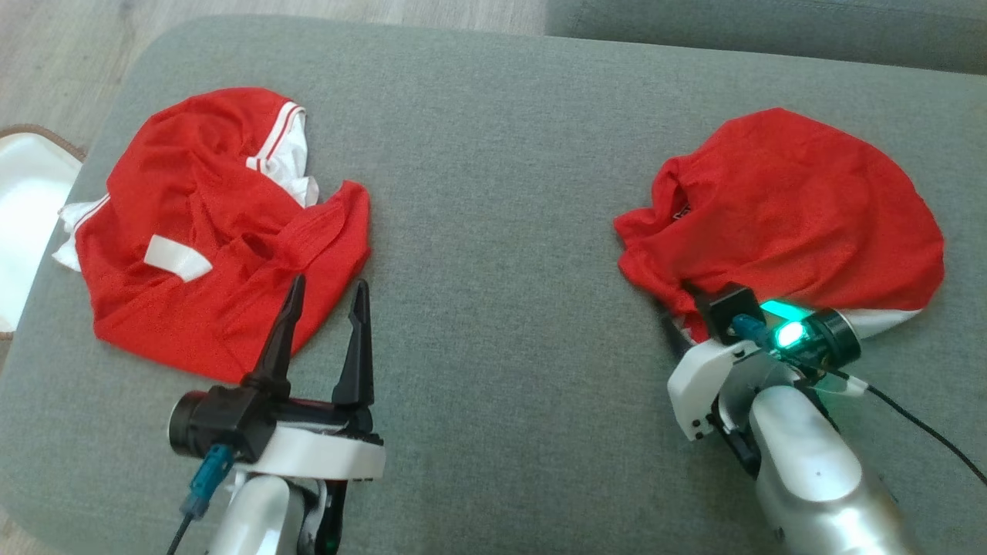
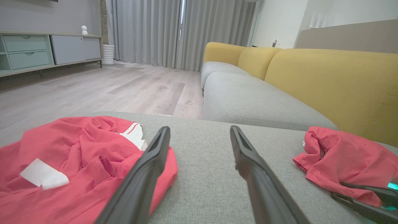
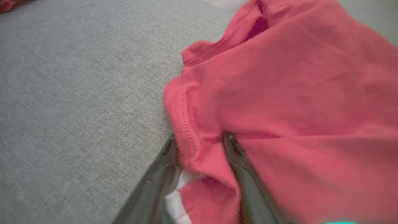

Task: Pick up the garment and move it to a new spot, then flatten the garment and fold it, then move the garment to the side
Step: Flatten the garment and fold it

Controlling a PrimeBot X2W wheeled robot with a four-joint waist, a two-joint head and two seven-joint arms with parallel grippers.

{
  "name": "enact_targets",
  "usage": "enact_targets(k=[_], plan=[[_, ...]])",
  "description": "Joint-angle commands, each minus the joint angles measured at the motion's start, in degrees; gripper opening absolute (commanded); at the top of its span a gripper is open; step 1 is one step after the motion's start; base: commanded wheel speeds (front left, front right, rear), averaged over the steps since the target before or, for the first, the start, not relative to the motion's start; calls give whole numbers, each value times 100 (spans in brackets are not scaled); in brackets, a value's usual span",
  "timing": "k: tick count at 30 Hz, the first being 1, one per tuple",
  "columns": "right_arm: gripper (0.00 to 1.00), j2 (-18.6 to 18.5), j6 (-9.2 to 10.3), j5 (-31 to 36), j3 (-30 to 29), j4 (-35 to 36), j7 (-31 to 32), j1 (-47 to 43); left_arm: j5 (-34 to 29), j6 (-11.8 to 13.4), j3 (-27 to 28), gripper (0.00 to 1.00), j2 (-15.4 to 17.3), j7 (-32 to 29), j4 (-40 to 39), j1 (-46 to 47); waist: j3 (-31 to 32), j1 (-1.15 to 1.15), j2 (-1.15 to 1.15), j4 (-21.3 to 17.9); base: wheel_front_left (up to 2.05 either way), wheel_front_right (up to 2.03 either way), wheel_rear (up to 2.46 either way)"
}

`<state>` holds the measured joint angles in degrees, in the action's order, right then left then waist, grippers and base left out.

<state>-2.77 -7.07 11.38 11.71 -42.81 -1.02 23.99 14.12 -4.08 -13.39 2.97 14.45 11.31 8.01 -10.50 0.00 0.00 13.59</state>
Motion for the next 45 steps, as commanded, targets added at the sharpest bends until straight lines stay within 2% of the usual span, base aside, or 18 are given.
enact_targets(k=[1,5,9,15,19,21,26,31,32,38,41,43,45], plan=[[0,-10,-42,-13,65,-5,-29,26,-30,-5,191,100,2,54,-143,228,9,0,0,4,0,0,0],[0,-10,-42,-379,40,151,-421,156,-23,-1,220,100,-5,54,-118,209,82,0,0,-25,0,0,0],[0,-10,-42,-1130,340,439,-745,479,38,24,243,100,-7,54,-166,192,201,0,0,-56,0,0,0],[0,-10,-42,-2353,1159,1086,-1016,1525,143,92,209,100,-8,54,-192,100,461,0,0,-35,0,0,0],[0,-10,-42,-3042,1239,1460,-1230,2372,215,136,247,100,-9,54,-205,-40,657,0,0,-8,0,0,0],[0,-10,-42,-3235,999,1489,-1296,2697,219,150,292,100,-9,54,-221,-109,721,0,0,-32,0,0,0],[0,-10,-42,-3005,-14,1070,-1322,2764,212,177,423,100,-9,54,-315,-240,779,0,0,-211,0,0,0],[0,-21,-42,-2338,-1330,608,-1046,1778,174,134,424,100,-9,55,-386,-246,653,0,0,-466,0,0,0],[0,-21,-42,-2338,-1330,608,-1046,1778,174,134,424,100,-9,55,-386,-246,653,0,0,-466,0,0,0],[0,-26,-42,-1425,-3013,521,-823,396,99,65,330,100,-9,55,-369,-120,448,0,0,-720,0,0,0],[0,-16,-42,-1321,-3375,543,-681,128,75,41,357,100,-9,55,-344,-57,388,0,0,-862,0,0,0],[100,-14,-42,-1408,-3328,524,-671,69,53,21,348,100,-9,55,-328,-29,385,0,0,-940,0,0,0],[100,-13,-42,-1440,-3126,558,-751,36,44,8,342,100,-9,55,-312,-5,411,0,0,-1006,0,0,0]])
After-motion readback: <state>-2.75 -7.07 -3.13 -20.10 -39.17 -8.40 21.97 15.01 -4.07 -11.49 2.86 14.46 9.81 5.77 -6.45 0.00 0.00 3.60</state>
